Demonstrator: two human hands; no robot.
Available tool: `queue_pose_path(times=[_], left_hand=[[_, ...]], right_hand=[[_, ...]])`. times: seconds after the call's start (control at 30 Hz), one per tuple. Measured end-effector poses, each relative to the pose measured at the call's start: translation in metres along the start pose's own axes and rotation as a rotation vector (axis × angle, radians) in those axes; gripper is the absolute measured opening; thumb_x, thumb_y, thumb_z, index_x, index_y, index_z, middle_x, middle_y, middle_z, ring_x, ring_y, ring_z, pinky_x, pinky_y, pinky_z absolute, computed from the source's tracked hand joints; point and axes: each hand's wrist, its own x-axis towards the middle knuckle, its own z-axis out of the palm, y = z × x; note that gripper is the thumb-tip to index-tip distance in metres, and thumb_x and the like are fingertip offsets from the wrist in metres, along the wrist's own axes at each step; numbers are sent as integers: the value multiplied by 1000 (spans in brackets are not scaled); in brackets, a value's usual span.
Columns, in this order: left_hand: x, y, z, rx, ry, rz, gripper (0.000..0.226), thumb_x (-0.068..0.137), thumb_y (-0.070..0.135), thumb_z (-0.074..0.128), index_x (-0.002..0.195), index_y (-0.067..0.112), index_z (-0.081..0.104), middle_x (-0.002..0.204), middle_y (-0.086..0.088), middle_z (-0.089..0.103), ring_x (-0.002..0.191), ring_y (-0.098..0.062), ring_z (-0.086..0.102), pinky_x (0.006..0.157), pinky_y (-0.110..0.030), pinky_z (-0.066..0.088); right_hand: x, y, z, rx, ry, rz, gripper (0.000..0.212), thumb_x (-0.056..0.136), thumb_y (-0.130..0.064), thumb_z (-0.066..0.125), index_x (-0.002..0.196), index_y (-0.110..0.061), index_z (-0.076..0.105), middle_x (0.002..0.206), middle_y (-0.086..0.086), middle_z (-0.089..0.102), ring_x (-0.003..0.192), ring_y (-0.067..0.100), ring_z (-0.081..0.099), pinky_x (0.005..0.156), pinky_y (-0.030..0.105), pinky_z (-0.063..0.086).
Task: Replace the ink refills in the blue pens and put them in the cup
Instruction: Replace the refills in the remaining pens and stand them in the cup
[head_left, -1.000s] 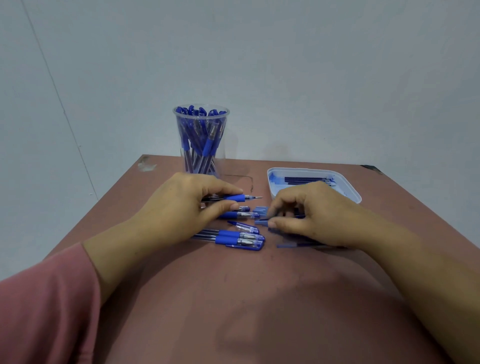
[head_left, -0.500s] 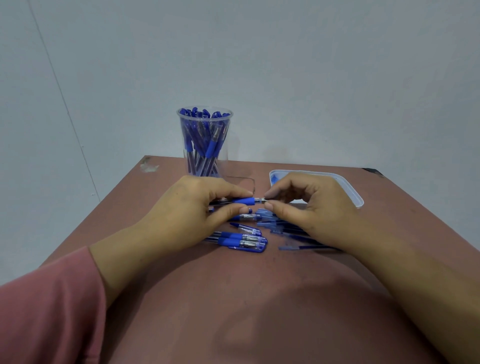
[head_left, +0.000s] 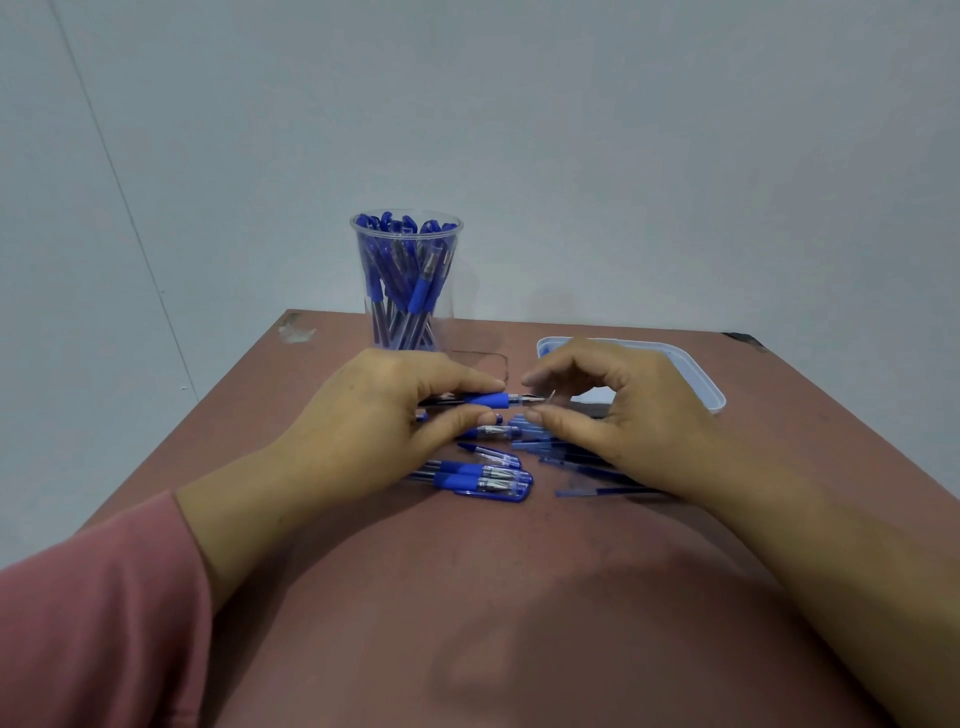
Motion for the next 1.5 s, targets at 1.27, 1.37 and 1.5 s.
queue_pose_path(times=[1.27, 1.37, 1.5], left_hand=[[2, -2, -2, -43, -5, 33, 29, 86, 36, 66, 114, 30, 70, 99, 21, 70, 89, 9, 63, 77, -16, 52], [2, -2, -2, -46, -4, 25, 31, 86, 40, 62, 114, 31, 70, 98, 22, 69, 89, 11, 62, 76, -12, 49], [2, -3, -1, -22, 9, 28, 28, 87, 38, 65, 114, 31, 70, 96, 24, 68, 88, 13, 61, 75, -5, 45]], right_hand=[[2, 6, 4, -7, -13, -35, 15, 86, -32, 67, 101, -34, 63, 89, -16, 66, 84, 3, 62, 75, 13, 48], [2, 6, 4, -38, 15, -86, 25, 84, -23, 73, 100, -37, 60, 91, -16, 66, 86, 7, 63, 77, 18, 50], [3, 5, 6, -50, 7, -69, 20, 88, -23, 67, 97, -39, 58, 89, -21, 64, 87, 2, 61, 78, 16, 48]])
